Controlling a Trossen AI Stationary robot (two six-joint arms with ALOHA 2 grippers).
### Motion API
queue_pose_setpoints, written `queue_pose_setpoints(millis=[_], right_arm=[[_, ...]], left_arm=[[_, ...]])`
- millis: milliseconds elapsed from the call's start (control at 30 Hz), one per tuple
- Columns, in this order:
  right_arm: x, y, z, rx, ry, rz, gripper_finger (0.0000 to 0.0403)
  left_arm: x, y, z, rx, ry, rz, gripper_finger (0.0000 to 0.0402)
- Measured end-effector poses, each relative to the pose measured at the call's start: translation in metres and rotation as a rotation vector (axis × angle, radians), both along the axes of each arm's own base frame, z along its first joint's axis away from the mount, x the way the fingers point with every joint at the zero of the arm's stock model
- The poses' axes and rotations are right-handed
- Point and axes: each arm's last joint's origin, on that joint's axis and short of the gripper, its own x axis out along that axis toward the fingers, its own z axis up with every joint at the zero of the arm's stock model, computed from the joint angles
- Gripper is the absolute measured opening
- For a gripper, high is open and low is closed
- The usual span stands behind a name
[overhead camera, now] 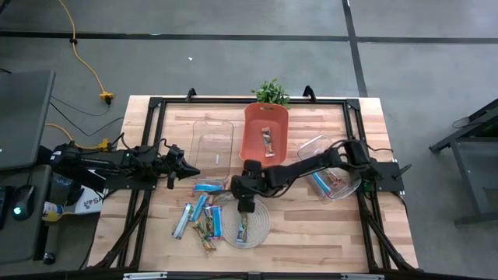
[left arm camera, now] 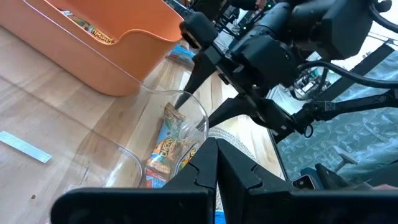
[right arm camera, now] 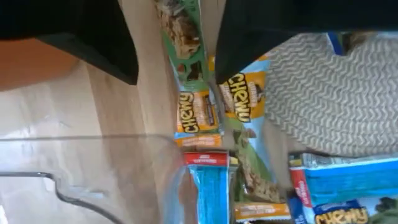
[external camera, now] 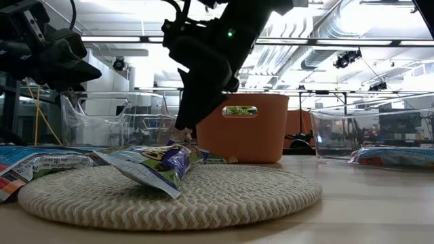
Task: Pick and place Granola Bars by type
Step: Put the yellow granola bar into the orange bin
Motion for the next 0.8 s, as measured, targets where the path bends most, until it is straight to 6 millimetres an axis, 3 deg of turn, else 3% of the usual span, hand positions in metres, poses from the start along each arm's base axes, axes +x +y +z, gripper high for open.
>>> queue_pose_setpoints(millis=[200, 533, 800], right_arm=[[-0.003, -0.006, -0.007, 0.017, 0.028, 0.042, 0.0228], [-0.005, -0.007, -0.012, 0.008, 0.044, 0.038, 0.022], [-0.007, 0.004, -0.013, -0.021, 0.038, 0.038, 0.022]], left_arm=[[0.0, 0.0, 0.0, 0.0, 0.0, 0.0, 0.0001], [0.0, 0.0, 0.0, 0.0, 0.0, -0.001, 0.0001], [0.0, 0.0, 0.0, -0.001, 0.0, -0.005, 0.0001]])
